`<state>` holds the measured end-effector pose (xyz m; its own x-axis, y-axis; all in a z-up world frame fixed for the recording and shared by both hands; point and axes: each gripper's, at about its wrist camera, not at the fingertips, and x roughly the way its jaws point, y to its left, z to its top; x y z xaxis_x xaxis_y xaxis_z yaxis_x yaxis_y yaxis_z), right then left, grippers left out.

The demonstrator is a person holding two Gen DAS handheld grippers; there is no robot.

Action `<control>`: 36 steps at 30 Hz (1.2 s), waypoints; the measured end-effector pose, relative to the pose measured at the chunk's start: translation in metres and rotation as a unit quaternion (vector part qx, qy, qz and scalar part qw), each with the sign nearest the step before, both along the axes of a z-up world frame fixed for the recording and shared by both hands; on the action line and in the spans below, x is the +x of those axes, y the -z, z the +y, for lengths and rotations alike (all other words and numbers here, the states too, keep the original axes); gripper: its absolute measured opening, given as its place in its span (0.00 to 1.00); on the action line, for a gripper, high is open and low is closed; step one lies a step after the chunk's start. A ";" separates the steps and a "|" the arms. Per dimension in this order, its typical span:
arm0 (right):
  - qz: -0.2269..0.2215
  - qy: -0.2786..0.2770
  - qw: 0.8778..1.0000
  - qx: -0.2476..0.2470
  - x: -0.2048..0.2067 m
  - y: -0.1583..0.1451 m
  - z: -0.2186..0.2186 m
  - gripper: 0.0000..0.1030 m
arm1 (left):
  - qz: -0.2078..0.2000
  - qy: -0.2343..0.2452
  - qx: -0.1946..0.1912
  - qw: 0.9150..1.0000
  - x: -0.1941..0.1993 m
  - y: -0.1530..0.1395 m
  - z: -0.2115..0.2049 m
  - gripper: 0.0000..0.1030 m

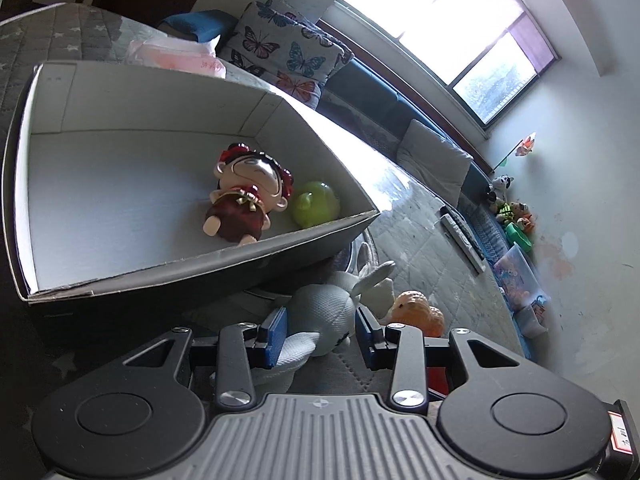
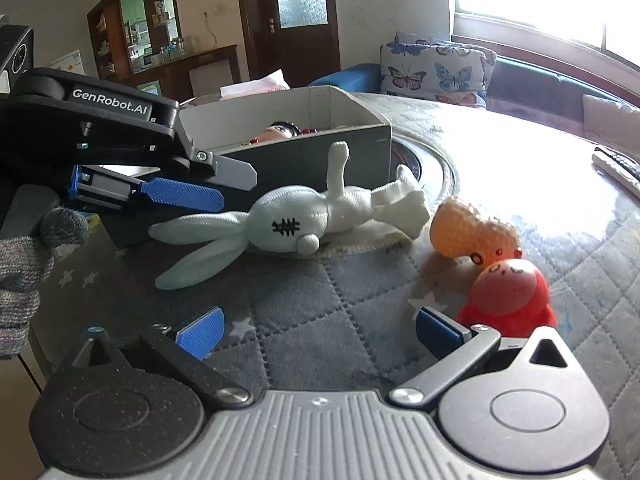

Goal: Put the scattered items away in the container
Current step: 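Move the left tool to the white bunny plush, then close the left tool on the bunny plush's ear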

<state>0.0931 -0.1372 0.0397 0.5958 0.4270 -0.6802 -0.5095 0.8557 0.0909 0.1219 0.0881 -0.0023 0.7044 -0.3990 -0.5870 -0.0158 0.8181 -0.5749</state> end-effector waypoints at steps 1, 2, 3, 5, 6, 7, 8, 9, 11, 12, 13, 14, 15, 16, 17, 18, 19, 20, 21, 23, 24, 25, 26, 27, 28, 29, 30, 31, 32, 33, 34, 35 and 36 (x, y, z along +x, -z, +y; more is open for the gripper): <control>0.002 0.000 1.000 -0.001 0.000 0.001 0.000 1.00 | 0.003 0.003 0.001 1.000 0.001 0.002 0.000 0.39; 0.003 0.001 1.000 -0.001 -0.001 0.002 0.000 1.00 | 0.007 0.004 0.003 1.000 0.002 0.004 -0.001 0.39; 0.004 0.001 1.000 -0.002 -0.001 0.002 0.001 1.00 | 0.011 0.006 0.007 1.000 0.003 0.007 -0.003 0.39; 0.006 0.002 1.000 -0.003 -0.002 0.003 0.001 1.00 | 0.017 0.013 0.012 1.000 0.004 0.013 -0.005 0.39; 0.006 0.002 1.000 -0.003 -0.002 0.003 0.000 1.00 | 0.021 0.016 0.010 1.000 0.005 0.016 -0.006 0.39; 0.006 0.003 1.000 -0.003 -0.003 0.004 0.000 1.00 | 0.025 0.018 0.009 0.999 0.005 0.019 -0.006 0.37; 0.007 0.004 1.000 -0.003 -0.003 0.004 0.000 1.00 | 0.027 0.019 0.006 0.999 0.005 0.021 -0.006 0.35; 0.009 0.006 1.000 -0.004 -0.003 0.005 -0.001 1.00 | 0.025 0.023 0.002 0.999 0.004 0.023 -0.005 0.33; 0.011 0.007 1.000 -0.004 -0.003 0.006 -0.003 1.00 | 0.021 0.030 0.002 0.999 0.001 0.023 -0.006 0.27; 0.012 0.008 1.000 -0.004 -0.003 0.006 -0.003 1.00 | 0.017 0.036 0.004 0.999 0.000 0.023 -0.008 0.23; 0.011 0.008 1.000 -0.005 -0.003 0.006 -0.003 1.00 | 0.015 0.041 0.007 0.999 -0.002 0.022 -0.009 0.22; 0.011 0.008 1.000 -0.006 -0.004 0.007 -0.003 1.00 | 0.013 0.046 0.009 0.999 -0.004 0.023 -0.010 0.22; 0.011 0.008 1.000 -0.006 -0.004 0.007 -0.003 1.00 | 0.012 0.050 0.011 0.999 -0.006 0.023 -0.011 0.20; 0.011 0.009 1.000 -0.005 -0.005 0.007 -0.004 1.00 | 0.011 0.054 0.012 0.998 -0.008 0.024 -0.011 0.19; 0.011 0.010 1.000 -0.004 -0.005 0.007 -0.005 1.00 | 0.010 0.058 0.013 0.998 -0.010 0.024 -0.012 0.19; 0.011 0.010 1.000 -0.004 -0.005 0.007 -0.005 1.00 | 0.010 0.064 0.013 0.998 -0.012 0.025 -0.012 0.18; 0.011 0.011 1.000 -0.004 -0.005 0.007 -0.006 1.00 | 0.010 0.069 0.013 0.997 -0.015 0.025 -0.012 0.17; 0.010 0.012 1.000 -0.005 -0.006 0.007 -0.006 1.00 | 0.010 0.073 0.014 0.997 -0.017 0.025 -0.011 0.16; 0.010 0.013 1.000 -0.004 -0.006 0.007 -0.008 1.00 | 0.010 0.079 0.016 0.997 -0.021 0.025 -0.010 0.16; 0.009 0.014 1.000 -0.001 -0.008 0.005 -0.010 1.00 | 0.012 0.088 0.016 0.996 -0.027 0.025 -0.007 0.16; 0.007 0.015 1.000 0.000 -0.009 0.004 -0.012 1.00 | 0.012 0.093 0.016 0.995 -0.030 0.025 -0.005 0.16; 0.006 0.016 1.000 0.002 -0.010 0.003 -0.013 1.00 | 0.011 0.099 0.017 0.995 -0.034 0.025 -0.003 0.16; 0.005 0.017 1.000 0.004 -0.010 0.001 -0.015 1.00 | 0.010 0.105 0.020 0.994 -0.038 0.025 -0.002 0.16; 0.002 0.018 1.000 0.006 -0.010 -0.001 -0.016 1.00 | 0.009 0.110 0.023 0.994 -0.043 0.025 0.000 0.16; 0.001 0.020 1.000 0.010 -0.011 -0.002 -0.018 1.00 | 0.008 0.114 0.028 0.993 -0.047 0.025 0.001 0.16; 0.001 0.021 1.000 0.014 -0.010 -0.004 -0.019 1.00 | 0.008 0.118 0.033 0.992 -0.050 0.024 0.002 0.16; 0.001 0.021 1.000 0.019 -0.009 -0.006 -0.020 1.00 | 0.006 0.121 0.038 0.992 -0.053 0.024 0.002 0.16; 0.001 0.023 0.999 0.023 -0.008 -0.008 -0.020 1.00 | 0.004 0.124 0.043 0.991 -0.056 0.023 0.003 0.17; 0.001 0.024 0.999 0.027 -0.006 -0.009 -0.020 1.00 | 0.002 0.125 0.048 0.991 -0.059 0.023 0.003 0.17; 0.001 0.024 0.999 0.032 -0.004 -0.011 -0.020 1.00 | 0.000 0.126 0.053 0.991 -0.061 0.022 0.003 0.17; 0.003 0.024 0.999 0.037 -0.002 -0.013 -0.020 1.00 | -0.001 0.125 0.055 0.991 -0.063 0.022 0.003 0.18; 0.005 0.023 0.999 0.041 -0.001 -0.014 -0.019 0.99 | -0.003 0.125 0.058 0.990 -0.065 0.021 0.002 0.18; 0.007 0.019 0.999 0.048 0.002 -0.016 -0.018 0.99 | -0.006 0.125 0.061 0.990 -0.065 0.020 0.002 0.18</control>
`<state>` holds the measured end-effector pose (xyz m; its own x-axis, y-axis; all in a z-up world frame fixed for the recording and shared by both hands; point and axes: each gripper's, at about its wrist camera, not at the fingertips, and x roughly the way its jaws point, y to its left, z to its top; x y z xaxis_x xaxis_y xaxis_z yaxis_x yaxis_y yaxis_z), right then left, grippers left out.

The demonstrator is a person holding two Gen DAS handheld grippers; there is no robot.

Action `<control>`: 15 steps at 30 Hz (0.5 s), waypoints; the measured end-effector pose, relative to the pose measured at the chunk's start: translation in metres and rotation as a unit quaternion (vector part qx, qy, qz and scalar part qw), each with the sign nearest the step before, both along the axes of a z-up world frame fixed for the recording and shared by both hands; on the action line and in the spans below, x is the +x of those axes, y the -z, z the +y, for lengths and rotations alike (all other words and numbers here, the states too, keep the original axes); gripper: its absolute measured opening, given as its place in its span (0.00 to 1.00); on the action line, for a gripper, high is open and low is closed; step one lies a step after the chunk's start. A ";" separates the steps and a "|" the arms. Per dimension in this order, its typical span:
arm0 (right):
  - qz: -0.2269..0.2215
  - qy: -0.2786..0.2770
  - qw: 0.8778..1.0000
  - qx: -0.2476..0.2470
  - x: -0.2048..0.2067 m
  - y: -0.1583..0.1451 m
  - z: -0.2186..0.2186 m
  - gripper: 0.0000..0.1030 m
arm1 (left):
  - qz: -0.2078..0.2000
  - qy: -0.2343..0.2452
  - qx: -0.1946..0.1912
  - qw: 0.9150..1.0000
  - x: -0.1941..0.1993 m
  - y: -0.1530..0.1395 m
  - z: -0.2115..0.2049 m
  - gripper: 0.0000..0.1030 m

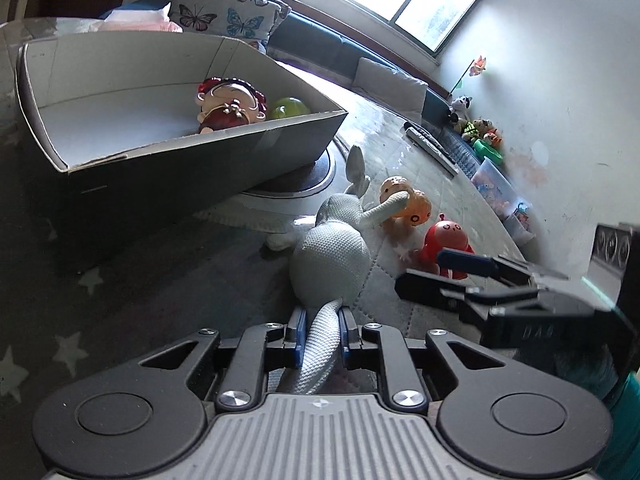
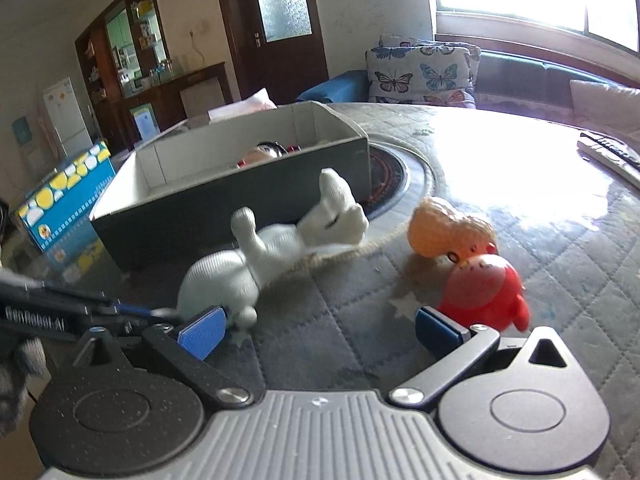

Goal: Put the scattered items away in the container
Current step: 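Close the left tool on the bunny plush's ear, then grasp the bunny's body with the right tool while the left tool holds its ear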

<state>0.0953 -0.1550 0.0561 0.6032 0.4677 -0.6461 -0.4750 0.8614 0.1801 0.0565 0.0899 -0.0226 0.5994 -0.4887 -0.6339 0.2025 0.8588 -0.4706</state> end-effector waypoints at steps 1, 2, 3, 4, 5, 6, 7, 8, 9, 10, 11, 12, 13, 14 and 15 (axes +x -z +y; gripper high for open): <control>0.001 -0.004 1.000 0.005 0.002 -0.002 0.002 0.99 | -0.003 -0.001 0.004 1.000 -0.001 -0.001 -0.001 0.18; 0.002 -0.009 1.000 0.008 0.003 -0.003 0.004 0.96 | -0.005 -0.002 0.009 1.000 -0.002 -0.001 -0.002 0.19; 0.004 -0.014 1.000 0.010 0.005 -0.004 0.007 0.92 | -0.006 -0.001 0.013 1.000 -0.002 -0.002 -0.003 0.20; 0.006 -0.019 1.000 0.012 0.008 -0.005 0.009 0.92 | -0.008 -0.001 0.014 1.000 -0.003 -0.003 -0.003 0.22; 0.008 -0.022 1.000 0.015 0.010 -0.005 0.011 0.91 | -0.008 0.000 0.015 1.000 -0.004 -0.004 -0.003 0.24; 0.011 -0.024 1.000 0.017 0.012 -0.005 0.012 0.89 | -0.007 0.000 0.017 1.000 -0.004 -0.005 -0.004 0.26; 0.014 -0.025 0.999 0.018 0.014 -0.005 0.014 0.88 | -0.007 0.000 0.019 1.000 -0.004 -0.006 -0.004 0.27; 0.018 -0.026 0.999 0.022 0.018 -0.005 0.017 0.87 | -0.008 0.000 0.021 1.000 -0.005 -0.008 -0.004 0.27; 0.023 -0.028 0.999 0.028 0.020 -0.005 0.018 0.85 | -0.010 0.000 0.023 1.000 -0.005 -0.009 -0.004 0.27; 0.027 -0.030 0.999 0.033 0.022 -0.004 0.019 0.84 | -0.011 0.000 0.023 1.000 -0.006 -0.010 -0.004 0.27; 0.031 -0.030 0.998 0.037 0.025 -0.004 0.020 0.83 | -0.013 0.001 0.023 1.000 -0.006 -0.011 -0.004 0.27; 0.034 -0.030 0.998 0.041 0.027 -0.002 0.022 0.83 | -0.015 0.002 0.022 1.000 -0.006 -0.012 -0.005 0.28; 0.038 -0.029 0.998 0.044 0.030 -0.001 0.023 0.83 | -0.017 0.003 0.021 1.000 -0.005 -0.013 -0.006 0.29; 0.042 -0.028 0.998 0.048 0.032 -0.001 0.024 0.83 | -0.019 0.005 0.020 1.000 -0.005 -0.014 -0.006 0.29; 0.046 -0.029 0.997 0.052 0.034 0.000 0.025 0.81 | -0.020 0.008 0.020 1.000 -0.005 -0.014 -0.007 0.29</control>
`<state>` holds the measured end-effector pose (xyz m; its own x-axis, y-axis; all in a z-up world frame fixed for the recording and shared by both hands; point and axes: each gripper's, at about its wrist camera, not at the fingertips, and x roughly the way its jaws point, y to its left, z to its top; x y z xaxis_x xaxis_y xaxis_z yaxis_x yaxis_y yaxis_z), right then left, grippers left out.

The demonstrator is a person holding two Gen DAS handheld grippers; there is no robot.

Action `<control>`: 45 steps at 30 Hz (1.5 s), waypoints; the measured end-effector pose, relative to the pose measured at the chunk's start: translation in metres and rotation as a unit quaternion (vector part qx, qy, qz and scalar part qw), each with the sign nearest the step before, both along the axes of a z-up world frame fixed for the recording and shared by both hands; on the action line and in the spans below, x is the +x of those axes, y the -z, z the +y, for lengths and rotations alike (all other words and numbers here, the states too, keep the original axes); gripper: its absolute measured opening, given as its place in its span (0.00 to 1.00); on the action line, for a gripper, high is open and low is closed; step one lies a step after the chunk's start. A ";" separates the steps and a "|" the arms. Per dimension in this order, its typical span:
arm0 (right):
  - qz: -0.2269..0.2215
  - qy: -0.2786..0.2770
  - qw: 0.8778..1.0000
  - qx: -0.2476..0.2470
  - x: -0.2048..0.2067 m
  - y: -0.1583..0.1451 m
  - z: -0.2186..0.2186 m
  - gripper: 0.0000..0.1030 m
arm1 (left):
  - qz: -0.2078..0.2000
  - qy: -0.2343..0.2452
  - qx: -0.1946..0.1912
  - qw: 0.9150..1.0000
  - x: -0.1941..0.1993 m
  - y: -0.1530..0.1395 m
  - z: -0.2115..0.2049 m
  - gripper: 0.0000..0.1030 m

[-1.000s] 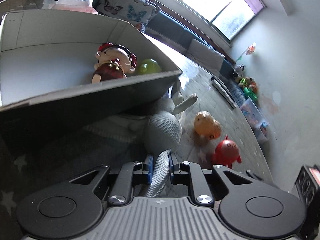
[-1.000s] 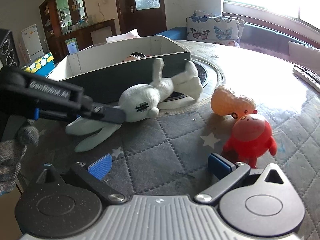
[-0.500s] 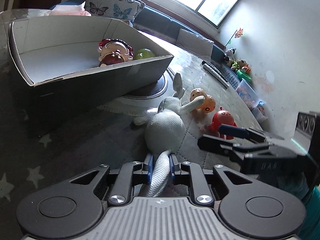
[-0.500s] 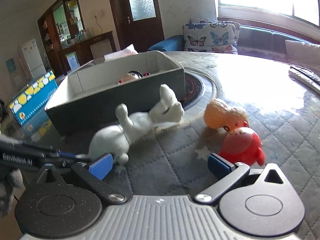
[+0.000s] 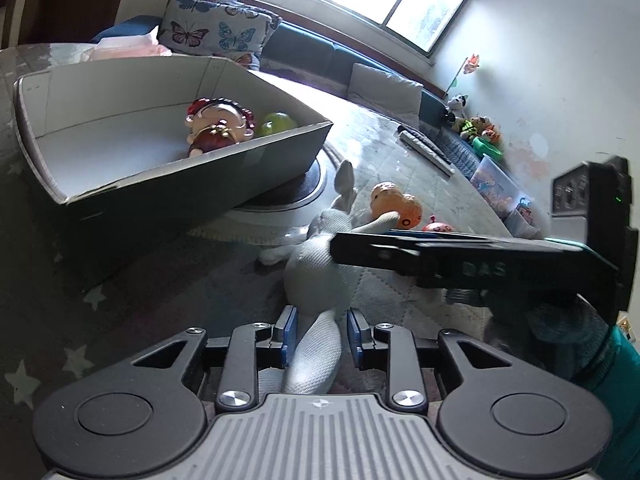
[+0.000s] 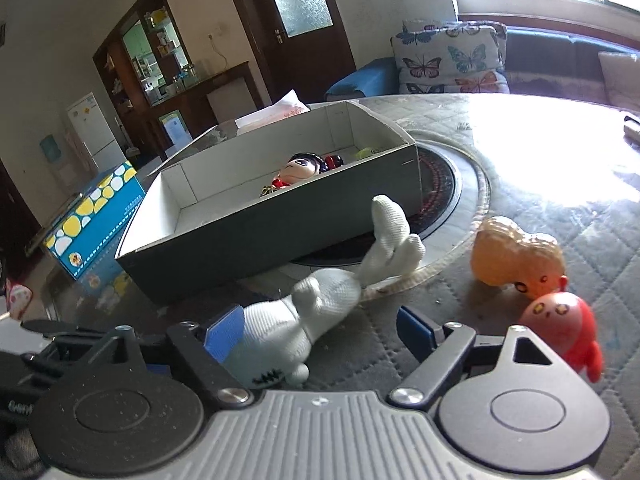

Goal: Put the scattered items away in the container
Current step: 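Grasp the bunny's body with the right tool while the left tool holds its ear, then lift the bunny with both tools and lower it into the box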

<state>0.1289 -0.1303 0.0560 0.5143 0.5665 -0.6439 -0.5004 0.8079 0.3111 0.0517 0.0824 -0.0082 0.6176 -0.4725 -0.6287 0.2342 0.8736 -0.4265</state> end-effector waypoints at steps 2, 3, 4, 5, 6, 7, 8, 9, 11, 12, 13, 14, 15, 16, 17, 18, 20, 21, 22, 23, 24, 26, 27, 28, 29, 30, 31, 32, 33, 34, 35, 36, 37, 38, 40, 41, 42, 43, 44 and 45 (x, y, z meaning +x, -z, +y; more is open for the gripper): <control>0.008 -0.004 1.000 0.008 0.003 0.002 0.003 0.79 | 0.001 0.003 0.000 1.000 0.003 0.001 -0.003 0.29; 0.012 -0.006 1.000 0.010 0.004 0.003 0.005 0.76 | 0.003 0.002 0.002 1.000 0.004 0.002 -0.004 0.29; 0.015 -0.009 1.000 0.010 0.005 0.004 0.008 0.75 | 0.004 0.000 0.005 1.000 0.006 0.004 -0.006 0.29; 0.017 -0.011 1.000 0.010 0.005 0.005 0.010 0.73 | 0.005 -0.003 0.008 1.000 0.007 0.005 -0.007 0.29; 0.019 -0.014 1.000 0.010 0.005 0.006 0.012 0.72 | 0.006 -0.006 0.012 1.000 0.008 0.006 -0.008 0.29; 0.019 -0.016 1.000 0.010 0.004 0.007 0.013 0.72 | 0.009 -0.010 0.013 1.000 0.009 0.008 -0.009 0.29; 0.019 -0.017 1.000 0.010 0.004 0.007 0.015 0.69 | 0.011 -0.011 0.012 1.000 0.009 0.010 -0.009 0.29; 0.020 -0.020 1.000 0.011 0.004 0.007 0.016 0.67 | 0.012 -0.011 0.009 1.000 0.009 0.012 -0.009 0.29; 0.023 -0.023 0.999 0.013 0.004 0.008 0.018 0.66 | 0.008 -0.013 0.008 1.000 0.008 0.015 -0.009 0.28; 0.024 -0.025 0.999 0.013 0.004 0.008 0.019 0.65 | 0.004 -0.014 0.007 1.000 0.006 0.015 -0.009 0.28; 0.028 -0.027 0.999 0.016 0.004 0.009 0.019 0.64 | 0.001 -0.014 0.008 1.000 0.005 0.015 -0.009 0.28; 0.031 -0.028 0.999 0.019 0.005 0.010 0.020 0.63 | -0.002 -0.013 0.009 1.000 0.005 0.016 -0.009 0.27; 0.032 -0.029 0.999 0.020 0.005 0.011 0.021 0.60 | -0.005 -0.013 0.011 1.000 0.004 0.016 -0.010 0.27; 0.031 -0.030 0.999 0.021 0.004 0.011 0.022 0.58 | -0.008 -0.013 0.014 1.000 0.003 0.016 -0.010 0.26; 0.030 -0.032 0.999 0.023 0.003 0.011 0.023 0.56 | -0.010 -0.011 0.016 1.000 0.002 0.017 -0.010 0.25; 0.030 -0.034 0.999 0.022 0.002 0.011 0.025 0.54 | -0.010 -0.010 0.016 1.000 0.002 0.017 -0.010 0.24; 0.030 -0.041 0.998 0.023 0.000 0.010 0.027 0.50 | -0.012 -0.006 0.016 1.000 0.001 0.016 -0.009 0.21; 0.030 -0.043 0.998 0.024 0.000 0.010 0.027 0.48 | -0.014 -0.004 0.018 1.000 0.000 0.016 -0.009 0.20; 0.030 -0.044 0.998 0.024 -0.001 0.010 0.028 0.48 | -0.015 -0.002 0.019 1.000 -0.001 0.016 -0.009 0.20; 0.031 -0.044 0.998 0.026 -0.002 0.010 0.027 0.47 | -0.016 -0.001 0.020 1.000 -0.001 0.016 -0.010 0.19; 0.033 -0.044 0.998 0.030 -0.002 0.010 0.027 0.45 | -0.017 0.001 0.021 1.000 -0.002 0.016 -0.010 0.19; 0.035 -0.041 0.998 0.034 -0.004 0.010 0.025 0.45 | -0.017 0.003 0.021 1.000 -0.002 0.016 -0.009 0.19; 0.035 -0.041 0.998 0.034 -0.005 0.010 0.024 0.44 | -0.017 0.004 0.020 1.000 -0.002 0.015 -0.009 0.19; 0.034 -0.040 0.998 0.035 -0.006 0.009 0.024 0.44 | -0.018 0.006 0.020 1.000 -0.003 0.015 -0.009 0.18; 0.032 -0.039 0.998 0.035 -0.008 0.008 0.023 0.44 | -0.019 0.007 0.019 1.000 -0.004 0.014 -0.010 0.18; 0.031 -0.038 0.998 0.036 -0.009 0.007 0.023 0.44 | -0.022 0.008 0.019 1.000 -0.005 0.013 -0.010 0.18; 0.028 -0.037 0.998 0.038 -0.010 0.005 0.022 0.44 | -0.025 0.008 0.019 0.999 -0.007 0.011 -0.011 0.18; 0.025 -0.036 0.998 0.041 -0.011 0.003 0.021 0.44 | -0.030 0.007 0.019 0.999 -0.008 0.009 -0.011 0.18; 0.022 -0.035 0.998 0.044 -0.012 -0.001 0.020 0.44 | -0.035 0.007 0.018 0.999 -0.009 0.006 -0.010 0.18; 0.018 -0.035 0.998 0.049 -0.012 -0.006 0.020 0.44 | -0.042 0.004 0.018 0.999 -0.010 0.002 -0.009 0.18; 0.014 -0.034 0.998 0.055 -0.012 -0.011 0.019 0.44 | -0.050 0.002 0.017 0.999 -0.011 -0.003 -0.008 0.18; 0.009 -0.033 0.997 0.062 -0.011 -0.016 0.019 0.44 | -0.060 -0.001 0.017 0.998 -0.012 -0.008 -0.007 0.18; 0.004 -0.034 0.997 0.070 -0.010 -0.022 0.019 0.44 | -0.071 -0.004 0.019 0.997 -0.012 -0.015 -0.006 0.18; -0.003 -0.035 0.996 0.077 -0.008 -0.028 0.021 0.44 | -0.084 -0.007 0.021 0.996 -0.012 -0.022 -0.004 0.18; -0.016 -0.039 0.995 0.087 -0.001 -0.039 0.026 0.44 | -0.107 -0.017 0.026 0.994 -0.011 -0.036 0.002 0.18; -0.023 -0.042 0.995 0.089 0.003 -0.045 0.030 0.44 | -0.117 -0.023 0.027 0.992 -0.008 -0.043 0.005 0.18; -0.029 -0.044 0.994 0.092 0.008 -0.051 0.035 0.44 | -0.127 -0.029 0.028 0.991 -0.006 -0.049 0.009 0.18; -0.034 -0.046 0.994 0.094 0.014 -0.055 0.041 0.44 | -0.136 -0.036 0.031 0.990 -0.003 -0.055 0.013 0.18; -0.040 -0.049 0.994 0.095 0.020 -0.059 0.048 0.44 | -0.142 -0.044 0.033 0.988 0.002 -0.061 0.017 0.18; -0.043 -0.051 0.993 0.095 0.025 -0.062 0.054 0.44 | -0.148 -0.051 0.035 0.987 0.006 -0.066 0.022 0.18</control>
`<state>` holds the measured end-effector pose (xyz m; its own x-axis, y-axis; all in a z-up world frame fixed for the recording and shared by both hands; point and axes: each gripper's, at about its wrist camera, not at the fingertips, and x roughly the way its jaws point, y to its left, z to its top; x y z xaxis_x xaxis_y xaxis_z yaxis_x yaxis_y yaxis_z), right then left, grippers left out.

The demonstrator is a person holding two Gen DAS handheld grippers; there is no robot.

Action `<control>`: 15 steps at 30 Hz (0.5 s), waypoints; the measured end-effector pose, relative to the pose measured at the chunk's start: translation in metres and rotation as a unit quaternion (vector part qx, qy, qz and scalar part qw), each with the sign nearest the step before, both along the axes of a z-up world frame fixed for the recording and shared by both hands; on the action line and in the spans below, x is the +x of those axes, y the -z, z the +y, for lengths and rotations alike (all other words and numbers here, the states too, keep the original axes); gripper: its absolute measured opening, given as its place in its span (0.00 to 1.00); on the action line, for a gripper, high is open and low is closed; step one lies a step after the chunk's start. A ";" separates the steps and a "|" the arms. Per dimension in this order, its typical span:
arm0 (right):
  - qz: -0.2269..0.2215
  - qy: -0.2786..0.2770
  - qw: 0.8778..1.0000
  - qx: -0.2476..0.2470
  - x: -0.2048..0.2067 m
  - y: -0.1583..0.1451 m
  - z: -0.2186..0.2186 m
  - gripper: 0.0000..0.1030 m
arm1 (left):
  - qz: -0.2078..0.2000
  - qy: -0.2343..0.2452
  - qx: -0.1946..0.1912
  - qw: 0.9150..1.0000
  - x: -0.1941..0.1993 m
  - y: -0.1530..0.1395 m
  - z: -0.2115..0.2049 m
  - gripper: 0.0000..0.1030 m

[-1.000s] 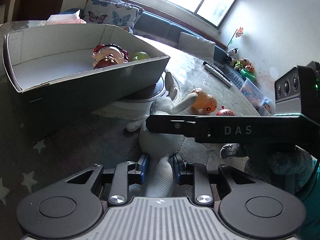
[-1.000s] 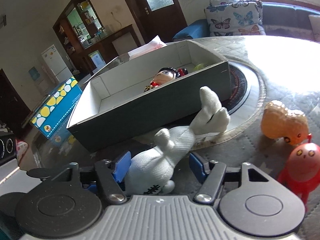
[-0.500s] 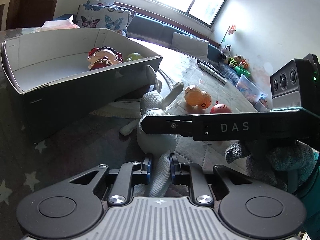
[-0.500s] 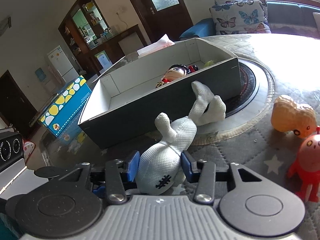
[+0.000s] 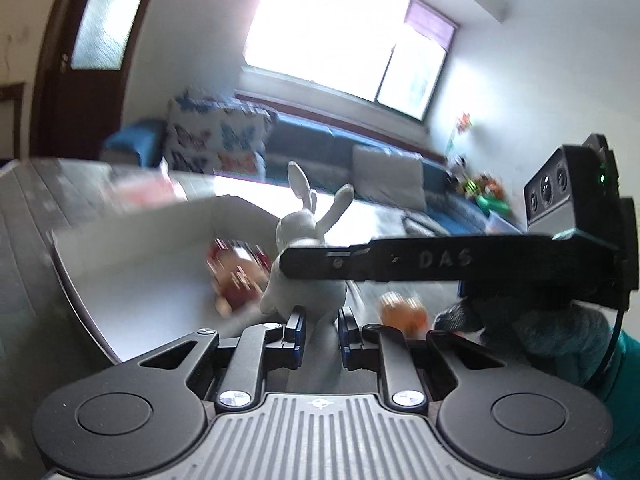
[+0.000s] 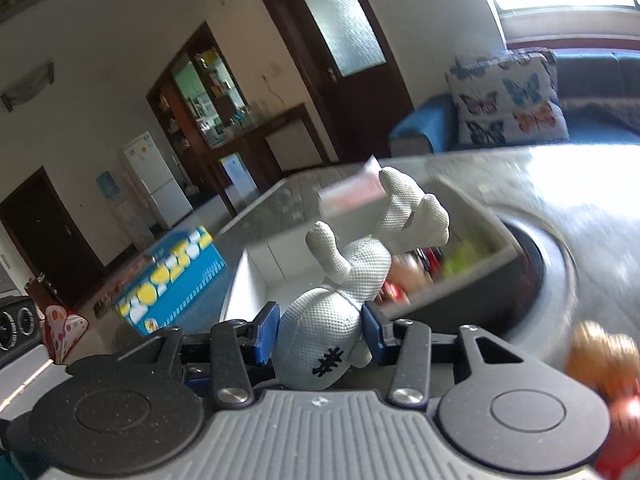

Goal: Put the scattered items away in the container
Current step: 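Lift the bunny with both tools and lower it into the box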

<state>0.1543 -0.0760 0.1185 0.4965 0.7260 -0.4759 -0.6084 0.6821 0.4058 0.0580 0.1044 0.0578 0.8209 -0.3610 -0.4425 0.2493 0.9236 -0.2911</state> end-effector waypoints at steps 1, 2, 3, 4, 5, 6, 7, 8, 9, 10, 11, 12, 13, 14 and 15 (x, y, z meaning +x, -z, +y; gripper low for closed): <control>0.000 -0.002 1.000 0.002 0.007 -0.003 0.007 0.44 | -0.005 -0.006 0.000 1.000 0.005 -0.004 0.005 0.18; 0.002 -0.002 1.000 0.004 0.014 -0.004 0.014 0.44 | -0.007 -0.013 0.001 1.000 0.010 -0.008 0.010 0.18; 0.004 -0.002 1.000 0.007 0.021 -0.005 0.020 0.44 | -0.007 -0.021 0.001 1.000 0.017 -0.010 0.015 0.18; 0.009 -0.001 1.000 0.012 0.028 -0.005 0.026 0.44 | -0.005 -0.029 0.002 1.000 0.024 -0.011 0.020 0.18; 0.016 0.000 1.000 0.018 0.035 -0.004 0.032 0.44 | -0.001 -0.035 0.002 0.999 0.031 -0.012 0.025 0.18; 0.023 0.002 1.000 0.021 0.042 -0.002 0.038 0.44 | 0.004 -0.039 0.002 0.999 0.038 -0.012 0.030 0.18; 0.029 0.006 0.999 0.022 0.049 0.001 0.043 0.44 | 0.010 -0.045 0.001 0.999 0.046 -0.011 0.034 0.18; 0.036 0.007 0.999 0.023 0.055 0.004 0.049 0.44 | 0.018 -0.050 0.002 0.999 0.053 -0.009 0.038 0.18; 0.044 0.011 0.999 0.023 0.062 0.008 0.053 0.44 | 0.026 -0.053 0.002 0.998 0.061 -0.007 0.043 0.18; 0.054 0.016 0.998 0.024 0.068 0.013 0.058 0.44 | 0.035 -0.058 0.001 0.998 0.068 -0.004 0.047 0.18; 0.066 0.020 0.997 0.025 0.075 0.018 0.061 0.44 | 0.044 -0.062 0.003 0.997 0.073 0.000 0.050 0.18; 0.075 0.024 0.997 0.026 0.080 0.022 0.064 0.44 | 0.051 -0.067 0.007 0.996 0.079 0.002 0.052 0.18; 0.084 0.028 0.996 0.028 0.086 0.027 0.067 0.44 | 0.054 -0.072 0.011 0.996 0.083 0.005 0.054 0.18; 0.091 0.031 0.995 0.031 0.091 0.031 0.069 0.44 | 0.059 -0.076 0.015 0.995 0.087 0.008 0.057 0.18; 0.100 0.029 0.994 0.036 0.096 0.035 0.071 0.44 | 0.066 -0.082 0.016 0.994 0.089 0.013 0.058 0.18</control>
